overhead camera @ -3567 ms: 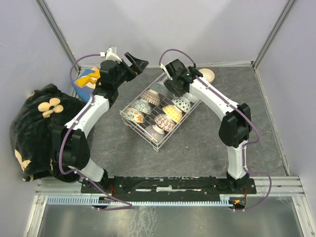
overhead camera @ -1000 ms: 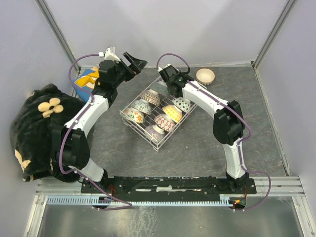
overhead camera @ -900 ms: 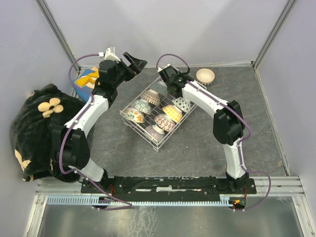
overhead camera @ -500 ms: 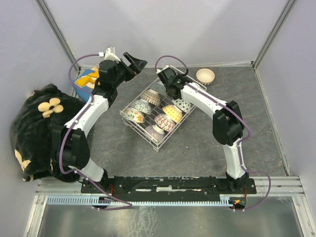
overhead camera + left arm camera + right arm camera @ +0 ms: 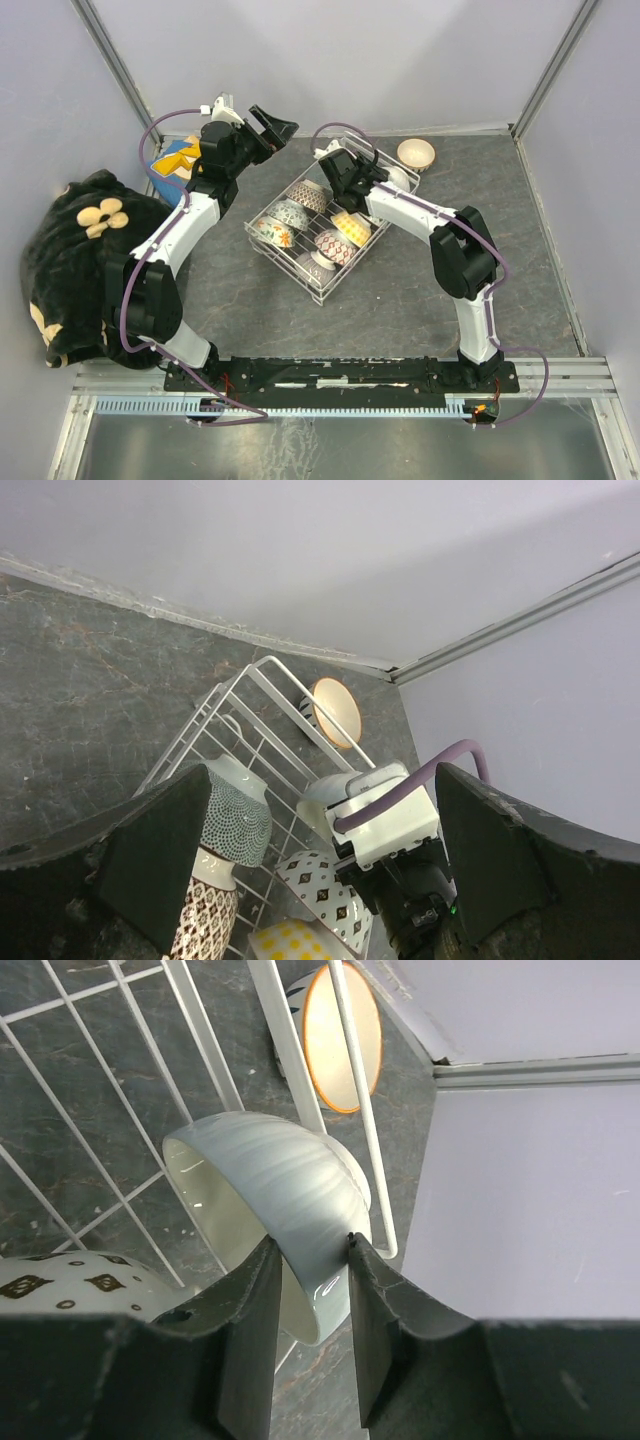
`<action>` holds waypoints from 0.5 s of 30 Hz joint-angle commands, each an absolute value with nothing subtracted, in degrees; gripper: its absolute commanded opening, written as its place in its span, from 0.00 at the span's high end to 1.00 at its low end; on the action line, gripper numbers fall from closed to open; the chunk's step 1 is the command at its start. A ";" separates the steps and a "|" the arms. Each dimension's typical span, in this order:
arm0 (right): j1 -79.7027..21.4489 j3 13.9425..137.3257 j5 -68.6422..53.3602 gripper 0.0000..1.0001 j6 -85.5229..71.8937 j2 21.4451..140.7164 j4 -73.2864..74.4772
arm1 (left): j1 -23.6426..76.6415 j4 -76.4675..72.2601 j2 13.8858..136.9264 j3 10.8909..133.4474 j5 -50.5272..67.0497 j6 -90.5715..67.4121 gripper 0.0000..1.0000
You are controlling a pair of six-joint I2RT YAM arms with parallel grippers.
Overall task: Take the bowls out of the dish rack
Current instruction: Pick up the bowl from the dish rack.
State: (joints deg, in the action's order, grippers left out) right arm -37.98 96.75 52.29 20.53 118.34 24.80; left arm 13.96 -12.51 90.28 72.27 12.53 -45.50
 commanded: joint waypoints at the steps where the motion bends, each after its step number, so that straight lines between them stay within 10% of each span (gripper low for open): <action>1: -34.48 92.99 59.28 0.69 23.99 116.08 14.96 | 13.60 -15.39 88.96 72.53 13.36 -45.61 0.01; 15: -34.45 89.09 61.89 0.65 27.97 116.20 7.28 | 12.53 -15.37 86.15 72.27 12.91 -45.78 0.01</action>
State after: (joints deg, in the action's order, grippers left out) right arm -37.52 90.15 57.74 28.18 117.89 11.31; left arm 12.97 -12.51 89.60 72.25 12.51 -45.50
